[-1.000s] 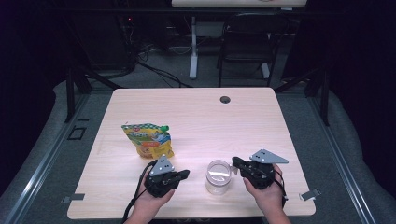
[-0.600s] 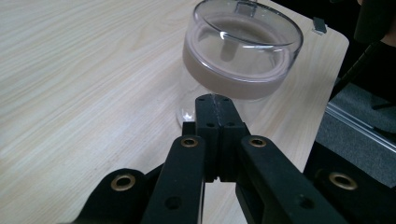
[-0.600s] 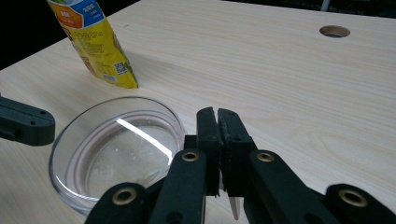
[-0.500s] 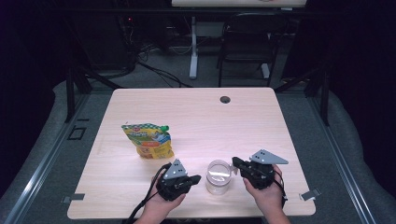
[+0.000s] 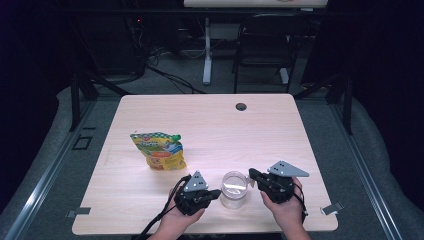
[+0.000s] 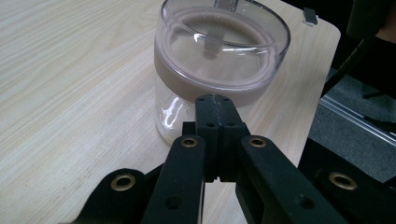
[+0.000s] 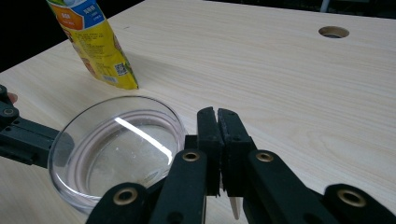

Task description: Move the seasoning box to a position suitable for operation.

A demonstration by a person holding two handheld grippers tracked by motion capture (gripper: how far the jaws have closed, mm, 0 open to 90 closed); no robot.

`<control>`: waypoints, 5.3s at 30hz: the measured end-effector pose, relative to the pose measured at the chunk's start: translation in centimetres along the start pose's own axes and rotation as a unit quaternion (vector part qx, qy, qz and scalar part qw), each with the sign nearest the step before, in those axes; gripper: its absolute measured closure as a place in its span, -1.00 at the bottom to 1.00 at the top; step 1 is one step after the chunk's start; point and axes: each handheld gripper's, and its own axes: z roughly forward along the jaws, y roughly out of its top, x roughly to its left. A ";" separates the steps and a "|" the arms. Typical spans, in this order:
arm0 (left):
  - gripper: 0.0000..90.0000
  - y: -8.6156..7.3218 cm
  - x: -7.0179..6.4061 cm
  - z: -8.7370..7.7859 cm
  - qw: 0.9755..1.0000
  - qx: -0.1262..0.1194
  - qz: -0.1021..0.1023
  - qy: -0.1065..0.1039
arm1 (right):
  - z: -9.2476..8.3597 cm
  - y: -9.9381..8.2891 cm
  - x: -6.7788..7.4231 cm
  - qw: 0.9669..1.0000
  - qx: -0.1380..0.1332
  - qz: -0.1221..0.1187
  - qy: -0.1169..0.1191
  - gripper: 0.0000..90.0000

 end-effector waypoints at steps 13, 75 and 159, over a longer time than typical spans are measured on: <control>1.00 0.4 0.0 -0.1 1.000 -0.012 0.001 -0.004 | 0.0 -0.2 -0.2 1.000 0.003 0.007 -0.002 0.98; 1.00 4.6 -0.4 -0.8 0.999 -0.038 0.026 -0.002 | -2.7 -2.5 2.9 0.995 -0.002 -0.099 0.022 0.04; 0.97 -6.1 8.5 -11.0 0.986 -0.052 -0.092 0.130 | -0.2 -2.3 1.0 0.998 -0.033 -0.026 -0.048 0.65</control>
